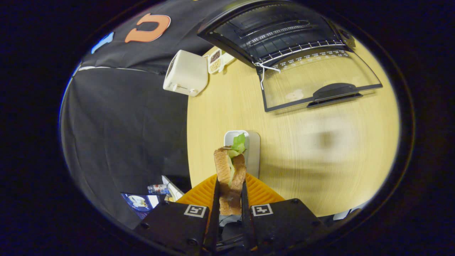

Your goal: Open the toaster oven, put the food inside, and close the toaster oven door.

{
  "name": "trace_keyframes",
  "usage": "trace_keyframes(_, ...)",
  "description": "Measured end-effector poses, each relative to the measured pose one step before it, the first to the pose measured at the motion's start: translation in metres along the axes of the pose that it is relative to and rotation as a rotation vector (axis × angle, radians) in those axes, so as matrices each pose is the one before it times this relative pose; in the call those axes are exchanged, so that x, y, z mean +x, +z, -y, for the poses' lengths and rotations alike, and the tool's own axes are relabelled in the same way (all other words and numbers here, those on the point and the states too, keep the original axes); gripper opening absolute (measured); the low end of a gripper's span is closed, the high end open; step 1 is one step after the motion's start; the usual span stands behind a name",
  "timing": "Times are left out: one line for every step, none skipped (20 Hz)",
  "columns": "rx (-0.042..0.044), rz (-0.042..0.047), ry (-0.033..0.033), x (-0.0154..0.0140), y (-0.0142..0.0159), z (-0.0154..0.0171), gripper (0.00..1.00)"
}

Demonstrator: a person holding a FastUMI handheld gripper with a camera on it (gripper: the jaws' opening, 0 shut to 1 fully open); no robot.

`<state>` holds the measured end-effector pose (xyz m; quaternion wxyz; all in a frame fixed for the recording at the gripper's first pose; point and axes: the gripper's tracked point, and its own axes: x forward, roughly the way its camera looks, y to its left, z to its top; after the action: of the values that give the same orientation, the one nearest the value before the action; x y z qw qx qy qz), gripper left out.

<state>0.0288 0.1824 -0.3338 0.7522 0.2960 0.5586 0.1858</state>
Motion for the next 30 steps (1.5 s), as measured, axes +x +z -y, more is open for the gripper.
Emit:
trace_keyframes(-0.00231,0.00337,0.01846,-0.01143,-0.00012,-0.00591,0.32)
trace_keyframes(0.00052,0.00664,0.01733,-0.01052,0.00052,-0.00526,0.32)
trace_keyframes(0.00089,0.00649,0.01774,-0.01126,0.00233,-0.00504,0.32)
trace_keyframes(0.0025,0.01651,0.02192,-0.01307,0.00265,-0.00603,0.32)
trace_keyframes(-0.00173,0.02266,0.02002,-0.01321,0.00566,-0.00502,0.32)
trace_keyframes(-0.0043,0.03311,0.01387,-0.01328,0.00809,-0.0028,0.32)
trace_keyframes(-0.01081,0.04732,0.00547,-0.01186,0.01231,-0.00061,0.32)
trace_keyframes(-0.02887,0.05344,0.00108,-0.0094,0.01379,0.00248,0.32)
trace_keyframes(-0.03107,0.05485,-0.00702,-0.00782,0.01557,0.00511,0.32)
trace_keyframes(-0.00825,0.05233,-0.01263,-0.01022,0.01449,0.00627,0.32)
trace_keyframes(0.01674,0.04286,-0.00301,-0.00594,0.01203,0.00544,0.32)
trace_keyframes(0.03974,0.04275,0.00885,-0.00585,0.01097,0.00183,0.32)
trace_keyframes(0.05095,0.04156,0.0131,-0.00002,0.01255,0.00464,0.32)
trace_keyframes(0.04773,0.04432,0.00849,0.0049,0.01213,0.00778,0.32)
trace_keyframes(0.04581,0.03814,0.00012,0.00948,0.00847,0.01213,0.32)
trace_keyframes(0.04101,0.03833,0.00502,0.01105,0.0076,0.01231,0.32)
trace_keyframes(0.04772,0.03718,0.01168,0.00933,0.00862,0.00832,0.32)
trace_keyframes(0.04987,0.03418,0.01939,0.01055,0.0078,0.00489,0.32)
trace_keyframes(0.04635,0.03233,0.02453,0.01026,0.00882,0.00476,0.32)
trace_keyframes(0.04252,0.03239,0.02894,0.00918,0.0097,0.00325,0.32)
trace_keyframes(0.03494,0.0459,0.03251,0.00998,0.01085,0.00233,0.32)
trace_keyframes(0.0271,0.04279,0.02159,0.00922,0.00936,0.00158,0.32)
trace_keyframes(0.01649,0.03017,0.00844,0.00901,0.00658,0.00323,0.32)
trace_keyframes(0.01855,0.03958,0.01078,0.00866,0.00702,0.00567,0.32)
trace_keyframes(0.0175,0.03574,0.01527,0.00878,0.00665,0.00217,0.32)
trace_keyframes(0.01844,0.0422,0.0079,0.00457,0.01162,0.00158,0.32)
trace_keyframes(0.00586,0.03307,-0.00244,0.00851,0.0073,0.00405,0.32)
trace_keyframes(0.01121,0.02975,-0.00593,0.00792,0.00388,0.00492,0.32)
trace_keyframes(0.00907,0.02363,-0.01044,0.00769,0.00079,0.00495,0.32)
trace_keyframes(-0.00285,0.0167,-0.01495,0.00614,0.0005,0.00544,0.32)
